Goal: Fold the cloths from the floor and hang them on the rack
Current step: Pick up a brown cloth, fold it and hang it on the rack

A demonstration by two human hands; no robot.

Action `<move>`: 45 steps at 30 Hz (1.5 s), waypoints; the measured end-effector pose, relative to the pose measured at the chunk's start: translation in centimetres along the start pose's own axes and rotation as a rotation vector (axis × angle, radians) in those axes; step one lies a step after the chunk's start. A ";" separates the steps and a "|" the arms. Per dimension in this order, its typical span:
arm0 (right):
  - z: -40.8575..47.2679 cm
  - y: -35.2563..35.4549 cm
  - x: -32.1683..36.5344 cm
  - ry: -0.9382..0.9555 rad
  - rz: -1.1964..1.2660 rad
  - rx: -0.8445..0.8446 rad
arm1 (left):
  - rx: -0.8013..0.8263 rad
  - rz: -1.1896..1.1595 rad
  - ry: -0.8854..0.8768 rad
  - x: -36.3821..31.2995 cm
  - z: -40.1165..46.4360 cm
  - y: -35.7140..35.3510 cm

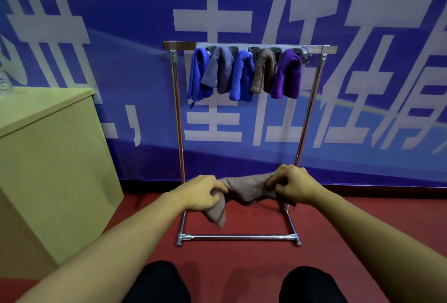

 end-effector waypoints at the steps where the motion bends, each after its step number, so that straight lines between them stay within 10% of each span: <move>1: 0.1 0.1 0.0 0.007 -0.003 -0.007 | -0.051 -0.008 -0.008 -0.2 0.3 0.3; 8: 0.7 -0.3 0.7 0.027 0.081 0.050 | -0.104 -0.052 -0.066 -2.7 1.5 1.0; 20: -0.1 1.9 0.4 0.213 -0.326 0.012 | 0.100 0.531 -0.350 -5.5 2.0 0.7; 29: 0.8 1.7 -1.4 0.161 -0.038 0.050 | 0.004 0.090 -0.030 -6.5 5.3 2.0; 45: 3.5 16.0 -6.2 -0.035 0.237 -0.437 | -0.428 -0.217 -0.084 -16.4 13.9 10.7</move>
Point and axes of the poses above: each hand's wrist, its own z-axis towards the middle knuckle, its own y-axis out of the back of the hand, x = y × z, the point moved 9 cm from there along z, towards the middle knuckle, and after that the axes turned 5 degrees about -x, right-handed, at the moved point
